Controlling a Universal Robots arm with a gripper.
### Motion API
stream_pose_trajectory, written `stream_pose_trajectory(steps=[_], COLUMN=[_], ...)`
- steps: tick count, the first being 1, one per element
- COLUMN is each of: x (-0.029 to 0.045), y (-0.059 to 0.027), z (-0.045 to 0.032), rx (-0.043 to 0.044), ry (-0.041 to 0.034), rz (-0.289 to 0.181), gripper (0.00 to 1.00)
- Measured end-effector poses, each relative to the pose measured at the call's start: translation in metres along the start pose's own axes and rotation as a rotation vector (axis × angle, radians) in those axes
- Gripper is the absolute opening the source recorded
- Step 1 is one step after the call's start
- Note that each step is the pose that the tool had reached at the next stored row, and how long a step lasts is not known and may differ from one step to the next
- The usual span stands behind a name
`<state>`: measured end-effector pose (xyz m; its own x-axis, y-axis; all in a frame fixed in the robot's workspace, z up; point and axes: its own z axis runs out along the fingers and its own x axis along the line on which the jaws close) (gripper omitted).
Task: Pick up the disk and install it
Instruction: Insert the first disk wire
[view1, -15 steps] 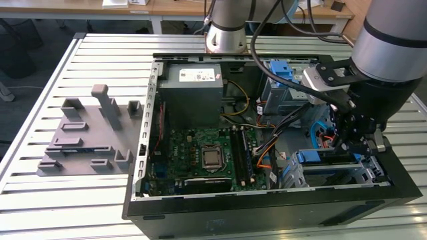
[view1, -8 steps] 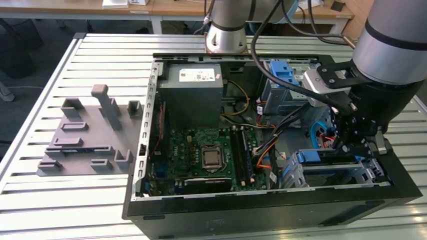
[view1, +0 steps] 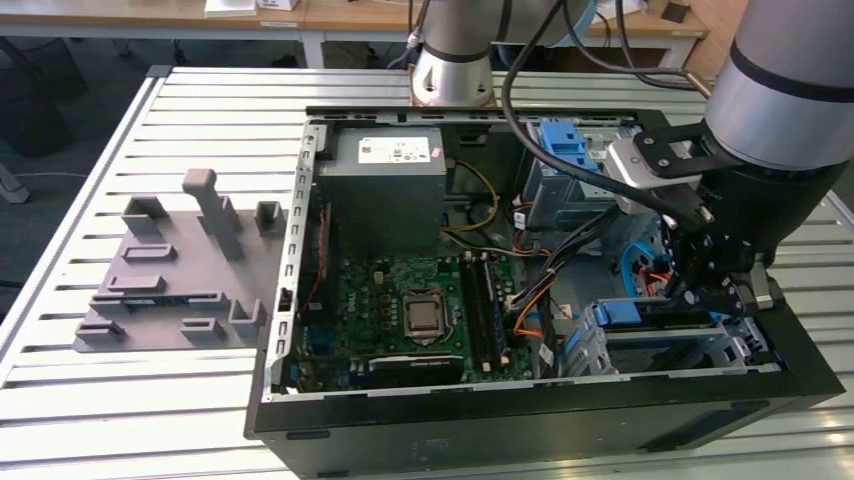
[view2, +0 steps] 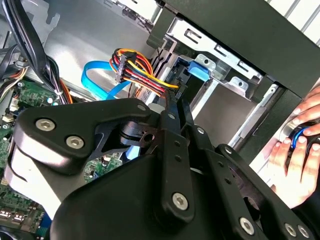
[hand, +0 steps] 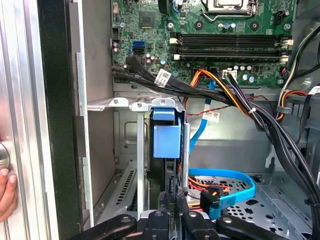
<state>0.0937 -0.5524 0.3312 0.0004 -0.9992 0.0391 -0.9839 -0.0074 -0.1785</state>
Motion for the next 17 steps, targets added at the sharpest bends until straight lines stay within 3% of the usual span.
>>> stream_pose_trajectory(steps=[17], x=[-0.0025], y=[-0.0002], z=[0.0029], rx=[-0.0007], ry=[0.0029], rz=[0.018], gripper=[0.16])
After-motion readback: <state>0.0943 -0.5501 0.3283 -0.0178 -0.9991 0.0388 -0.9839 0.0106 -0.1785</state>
